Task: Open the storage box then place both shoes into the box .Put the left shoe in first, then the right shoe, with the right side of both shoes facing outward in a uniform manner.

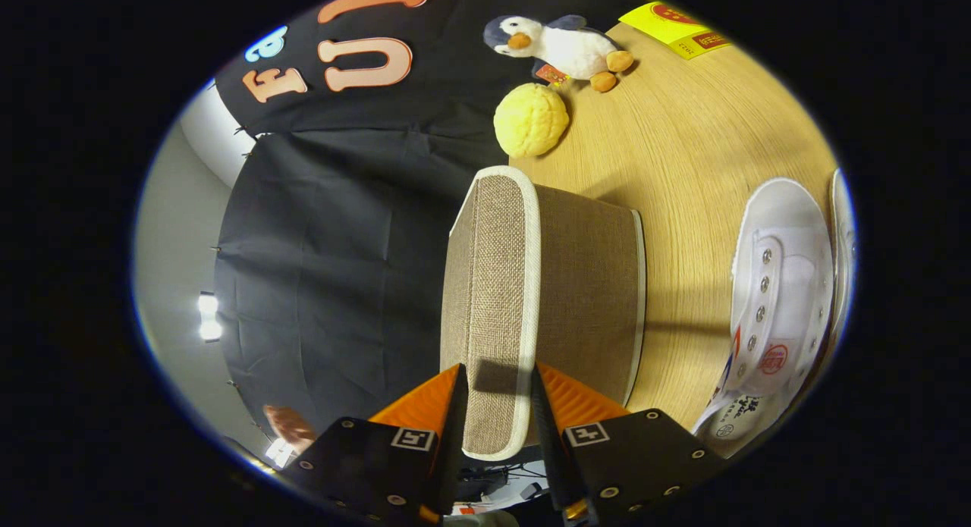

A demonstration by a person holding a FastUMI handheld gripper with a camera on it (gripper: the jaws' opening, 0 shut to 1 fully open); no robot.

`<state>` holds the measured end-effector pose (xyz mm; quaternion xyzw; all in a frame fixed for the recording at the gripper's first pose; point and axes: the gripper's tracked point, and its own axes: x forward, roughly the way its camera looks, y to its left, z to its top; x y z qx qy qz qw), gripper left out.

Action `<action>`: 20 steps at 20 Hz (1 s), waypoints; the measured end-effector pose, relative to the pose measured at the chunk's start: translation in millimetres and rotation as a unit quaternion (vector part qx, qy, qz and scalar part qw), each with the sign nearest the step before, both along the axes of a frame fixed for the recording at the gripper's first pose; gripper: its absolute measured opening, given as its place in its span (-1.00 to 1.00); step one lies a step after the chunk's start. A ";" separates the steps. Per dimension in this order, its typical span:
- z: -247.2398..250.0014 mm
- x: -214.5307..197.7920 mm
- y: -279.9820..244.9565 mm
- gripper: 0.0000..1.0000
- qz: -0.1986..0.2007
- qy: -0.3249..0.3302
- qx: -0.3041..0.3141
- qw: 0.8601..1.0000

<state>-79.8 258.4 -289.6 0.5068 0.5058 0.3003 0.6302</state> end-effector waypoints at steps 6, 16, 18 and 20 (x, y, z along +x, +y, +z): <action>9.7 2.7 1.7 -0.40 -0.035 0.010 0.054 0.998; -0.7 11.8 12.4 -0.44 -0.050 0.023 0.035 0.998; 5.8 16.6 12.3 -0.62 -0.058 0.027 0.038 0.997; 15.5 22.9 14.5 -0.89 -0.068 0.025 0.039 0.997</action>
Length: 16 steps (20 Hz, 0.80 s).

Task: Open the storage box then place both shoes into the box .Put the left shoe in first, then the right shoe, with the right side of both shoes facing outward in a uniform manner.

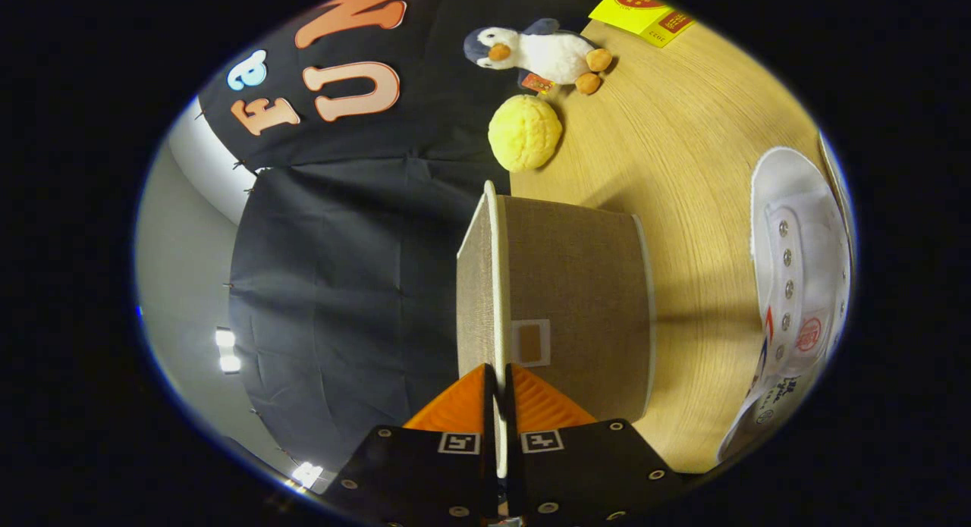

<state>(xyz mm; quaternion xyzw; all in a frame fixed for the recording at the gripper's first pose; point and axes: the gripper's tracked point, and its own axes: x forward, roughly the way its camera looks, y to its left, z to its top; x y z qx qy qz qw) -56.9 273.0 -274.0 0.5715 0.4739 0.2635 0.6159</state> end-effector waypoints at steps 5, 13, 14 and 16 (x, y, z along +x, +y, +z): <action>37.4 9.8 2.6 -0.98 -0.003 -0.027 0.004 1.000; 121.6 35.2 43.7 -0.94 0.020 -0.106 0.000 0.994; 131.3 37.4 51.6 -0.94 0.024 -0.114 -0.001 0.993; 146.0 44.7 70.4 -0.94 0.033 -0.130 -0.004 0.991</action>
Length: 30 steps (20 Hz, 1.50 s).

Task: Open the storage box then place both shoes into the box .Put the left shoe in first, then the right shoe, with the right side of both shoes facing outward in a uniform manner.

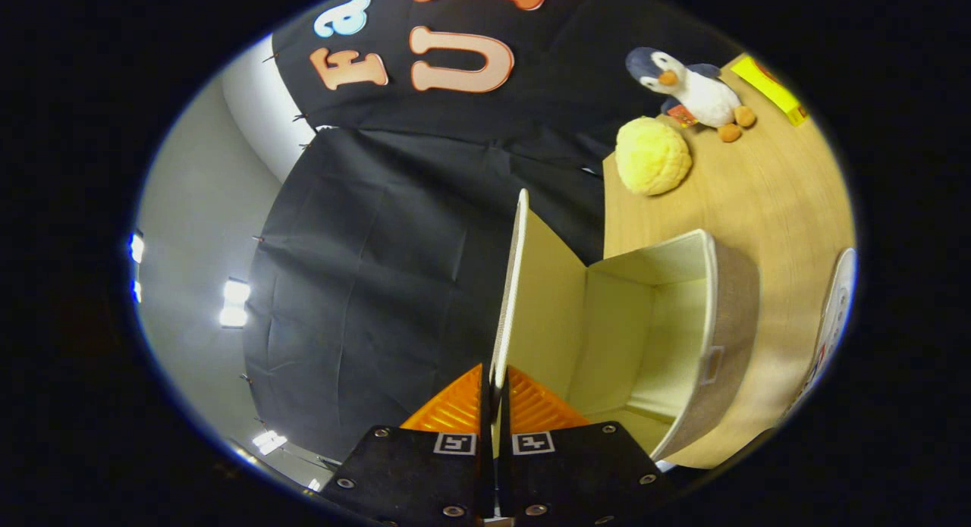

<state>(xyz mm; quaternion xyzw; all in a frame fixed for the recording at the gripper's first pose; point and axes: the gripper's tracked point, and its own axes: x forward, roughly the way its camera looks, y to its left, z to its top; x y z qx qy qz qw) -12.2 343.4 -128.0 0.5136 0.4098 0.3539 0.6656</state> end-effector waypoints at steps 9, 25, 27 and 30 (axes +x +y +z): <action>30.8 21.6 103.2 -0.93 0.039 -0.018 -0.002 0.999; -12.5 14.0 154.9 0.64 0.075 -0.038 -0.082 0.993; -31.2 11.2 127.2 0.71 0.067 -0.061 -0.132 0.987; -55.2 12.1 83.9 0.77 0.038 -0.070 -0.179 0.981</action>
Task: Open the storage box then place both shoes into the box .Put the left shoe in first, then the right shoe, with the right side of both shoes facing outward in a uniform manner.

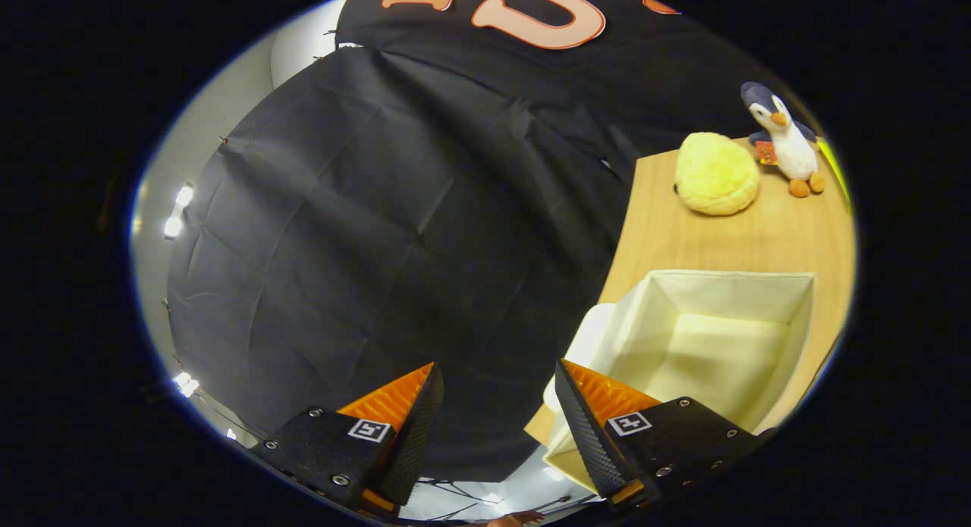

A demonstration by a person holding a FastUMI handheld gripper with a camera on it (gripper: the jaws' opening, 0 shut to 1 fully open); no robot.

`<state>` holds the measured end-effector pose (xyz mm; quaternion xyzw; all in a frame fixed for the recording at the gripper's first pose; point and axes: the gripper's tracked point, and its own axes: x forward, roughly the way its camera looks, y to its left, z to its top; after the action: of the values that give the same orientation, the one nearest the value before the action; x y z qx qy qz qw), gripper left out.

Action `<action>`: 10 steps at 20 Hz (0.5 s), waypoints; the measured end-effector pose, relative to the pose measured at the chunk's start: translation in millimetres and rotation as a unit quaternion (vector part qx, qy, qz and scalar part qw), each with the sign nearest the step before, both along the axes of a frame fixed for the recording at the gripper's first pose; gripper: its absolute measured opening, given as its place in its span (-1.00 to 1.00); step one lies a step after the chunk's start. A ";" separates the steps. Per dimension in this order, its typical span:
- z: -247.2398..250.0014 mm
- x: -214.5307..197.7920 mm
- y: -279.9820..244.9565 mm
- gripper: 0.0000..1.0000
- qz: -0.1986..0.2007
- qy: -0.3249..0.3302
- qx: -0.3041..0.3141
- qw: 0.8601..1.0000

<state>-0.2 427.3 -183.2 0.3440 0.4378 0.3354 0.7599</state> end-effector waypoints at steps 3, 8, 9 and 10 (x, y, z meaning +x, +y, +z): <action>-14.5 4.2 -51.8 0.79 -0.041 -0.006 -0.032 0.999; -61.0 -15.4 -138.0 0.79 -0.082 -0.027 -0.134 0.987; -67.9 -20.4 -155.6 0.79 -0.089 -0.028 -0.151 0.984; -77.1 -28.2 -172.0 0.79 -0.097 -0.028 -0.170 0.980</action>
<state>-28.4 255.3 -260.3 0.2414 0.4318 0.1903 0.8480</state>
